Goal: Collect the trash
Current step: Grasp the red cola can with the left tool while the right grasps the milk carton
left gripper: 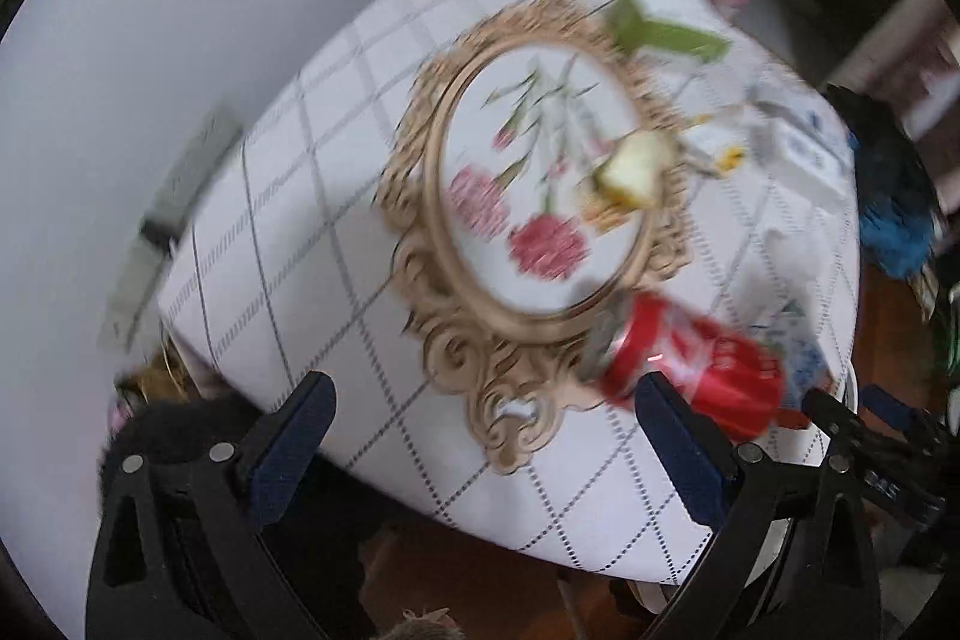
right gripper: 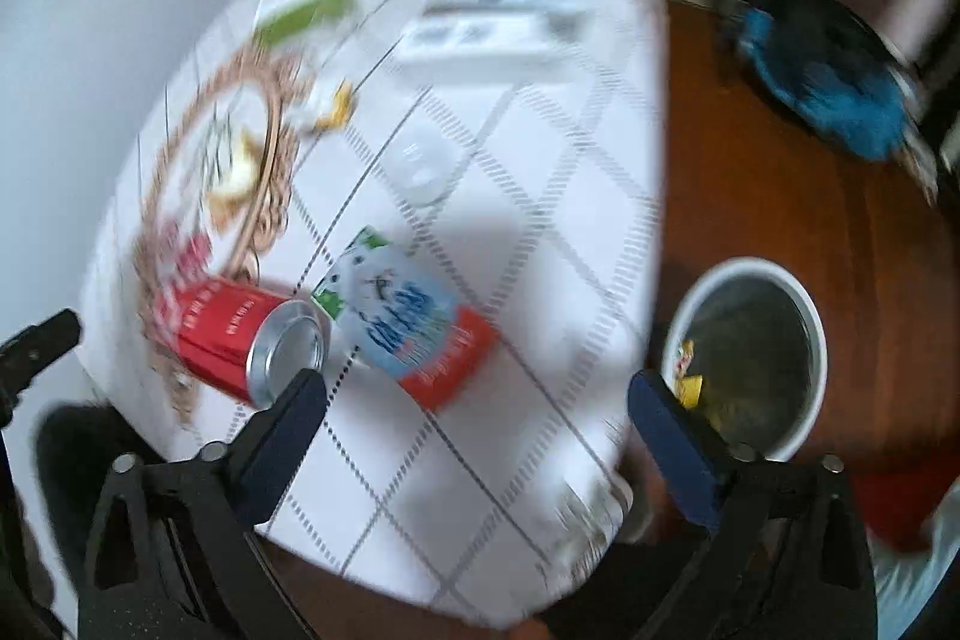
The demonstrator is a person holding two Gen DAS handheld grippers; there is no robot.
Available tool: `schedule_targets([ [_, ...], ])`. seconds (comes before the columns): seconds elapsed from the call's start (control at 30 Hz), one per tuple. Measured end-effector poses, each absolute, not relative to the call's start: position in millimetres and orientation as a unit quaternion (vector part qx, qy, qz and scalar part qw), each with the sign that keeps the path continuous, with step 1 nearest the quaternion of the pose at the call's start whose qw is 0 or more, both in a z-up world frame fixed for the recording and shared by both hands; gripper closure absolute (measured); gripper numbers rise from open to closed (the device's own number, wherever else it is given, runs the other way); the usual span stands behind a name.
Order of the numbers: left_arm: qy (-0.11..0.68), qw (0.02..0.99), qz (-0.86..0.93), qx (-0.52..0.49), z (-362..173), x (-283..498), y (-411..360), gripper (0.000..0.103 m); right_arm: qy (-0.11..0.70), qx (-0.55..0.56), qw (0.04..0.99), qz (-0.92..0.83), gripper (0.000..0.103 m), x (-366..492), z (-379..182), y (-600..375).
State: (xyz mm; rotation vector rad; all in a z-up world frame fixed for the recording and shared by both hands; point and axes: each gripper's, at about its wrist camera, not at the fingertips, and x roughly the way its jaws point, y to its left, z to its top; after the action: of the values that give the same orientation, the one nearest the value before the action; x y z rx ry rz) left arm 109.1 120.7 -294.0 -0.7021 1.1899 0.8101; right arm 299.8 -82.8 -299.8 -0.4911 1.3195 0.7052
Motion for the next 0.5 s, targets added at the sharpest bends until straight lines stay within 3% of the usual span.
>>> schedule_targets([
  [0.1, 0.533, 0.681, 0.354, -0.355, -308.7, 101.6, 122.7, 0.001, 0.596, -0.262, 0.685, 0.326, 0.01, 296.5, -324.6, -57.0],
  [0.2, 0.531, 0.676, 0.334, -0.387, -312.2, 106.2, 115.4, 0.001, 0.602, -0.276, 0.673, 0.329, 0.026, 296.4, -343.2, -44.3],
  [0.5, 0.488, 0.634, 0.277, -0.532, -327.0, 155.1, 100.5, 0.002, 0.637, -0.176, 0.71, 0.243, 0.033, 317.2, -343.4, -104.2],
])
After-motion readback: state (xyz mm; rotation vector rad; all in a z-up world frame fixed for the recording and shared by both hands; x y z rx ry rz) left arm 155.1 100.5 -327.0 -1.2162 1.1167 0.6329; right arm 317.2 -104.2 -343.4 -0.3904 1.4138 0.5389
